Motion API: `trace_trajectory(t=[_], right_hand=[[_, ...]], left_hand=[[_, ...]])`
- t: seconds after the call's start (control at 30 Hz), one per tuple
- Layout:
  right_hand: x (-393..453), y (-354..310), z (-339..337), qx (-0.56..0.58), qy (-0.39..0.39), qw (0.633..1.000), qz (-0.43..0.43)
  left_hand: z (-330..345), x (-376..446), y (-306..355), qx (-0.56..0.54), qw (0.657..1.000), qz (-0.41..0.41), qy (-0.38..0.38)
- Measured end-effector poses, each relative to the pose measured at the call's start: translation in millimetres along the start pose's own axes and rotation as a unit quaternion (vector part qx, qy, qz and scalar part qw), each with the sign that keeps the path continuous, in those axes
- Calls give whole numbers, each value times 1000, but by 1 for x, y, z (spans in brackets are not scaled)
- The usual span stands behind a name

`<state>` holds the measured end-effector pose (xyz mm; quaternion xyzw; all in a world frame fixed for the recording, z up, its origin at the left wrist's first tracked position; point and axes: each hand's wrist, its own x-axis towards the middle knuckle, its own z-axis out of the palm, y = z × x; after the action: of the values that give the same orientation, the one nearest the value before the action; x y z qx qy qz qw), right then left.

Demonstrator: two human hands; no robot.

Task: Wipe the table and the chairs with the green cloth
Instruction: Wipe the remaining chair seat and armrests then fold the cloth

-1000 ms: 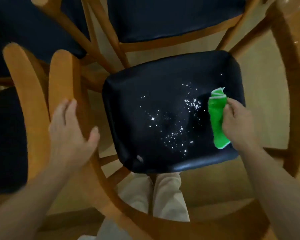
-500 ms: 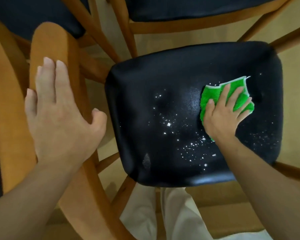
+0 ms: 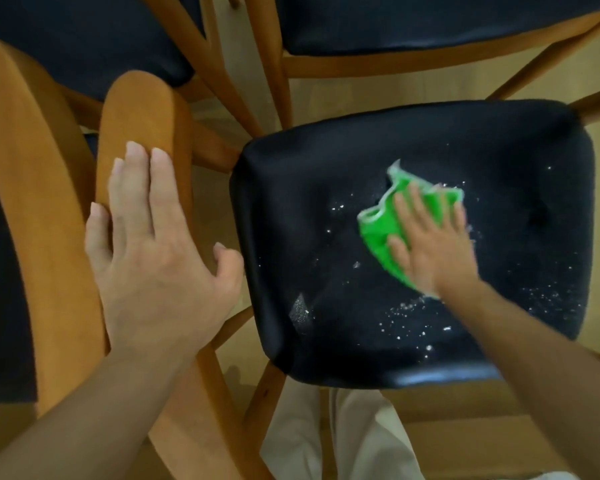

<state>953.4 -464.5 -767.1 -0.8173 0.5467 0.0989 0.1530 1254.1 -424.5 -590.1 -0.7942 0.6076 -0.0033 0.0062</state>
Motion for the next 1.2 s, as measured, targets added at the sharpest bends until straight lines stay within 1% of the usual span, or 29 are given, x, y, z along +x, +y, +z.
trace_trajectory(t=[0.07,0.13,0.2,0.23,0.27,0.3,0.4,0.47,0.57,0.67,0.73,0.77,0.8,0.87,0.9,0.97,1.0,1.03,1.07,1.1,1.13,1.2], right_hand=[[21,39,-13,28,12,987,156],[39,50,-23,77,29,958,274],[56,27,-28,119,41,926,355],[62,6,-28,124,42,920,370],[63,-18,-26,121,37,925,359],[61,-43,-23,112,27,940,322],[37,-116,-3,71,8,985,155],[9,-145,13,41,-5,999,30],[-39,-151,31,13,-41,990,-135],[-61,-135,30,-4,-80,970,-231],[-39,-115,21,-13,-60,957,-283],[-18,-103,15,-19,-39,957,-285],[8,-93,6,-23,-15,965,-260],[63,-83,-6,-10,37,988,-147],[85,-85,-11,10,42,996,-72],[113,-104,-16,48,53,995,74],[118,-121,-18,60,58,989,125],[115,-141,-18,69,54,985,148],[104,-162,-15,69,41,987,137],[89,-181,-9,63,28,993,93],[71,-196,-2,60,11,998,29],[31,-213,14,65,-11,993,-93]], left_hand=[[0,0,0,2,1000,0,-4],[-1,0,1,3,1000,-1,-11],[-3,0,2,5,1000,-2,-19],[-3,0,2,6,1000,-1,-23],[-4,0,2,7,1000,0,-26],[-4,0,2,9,1000,1,-28],[-4,1,2,16,1000,0,-27],[-4,1,2,19,999,2,-28],[-4,2,1,21,999,4,-35],[-3,3,1,16,999,5,-40],[-3,2,1,7,999,3,-40],[-4,1,1,1,999,3,-41],[-3,2,1,-4,999,4,-38],[-2,4,0,-2,999,6,-33],[-1,3,0,1,999,8,-35],[-1,2,-1,-3,999,5,-33],[-1,2,-1,-6,999,4,-32],[-2,2,0,-7,999,3,-35],[-3,1,1,-7,999,2,-38],[-3,1,1,-8,999,3,-36],[-2,2,1,-8,999,4,-33],[-3,3,1,-6,999,7,-31]])
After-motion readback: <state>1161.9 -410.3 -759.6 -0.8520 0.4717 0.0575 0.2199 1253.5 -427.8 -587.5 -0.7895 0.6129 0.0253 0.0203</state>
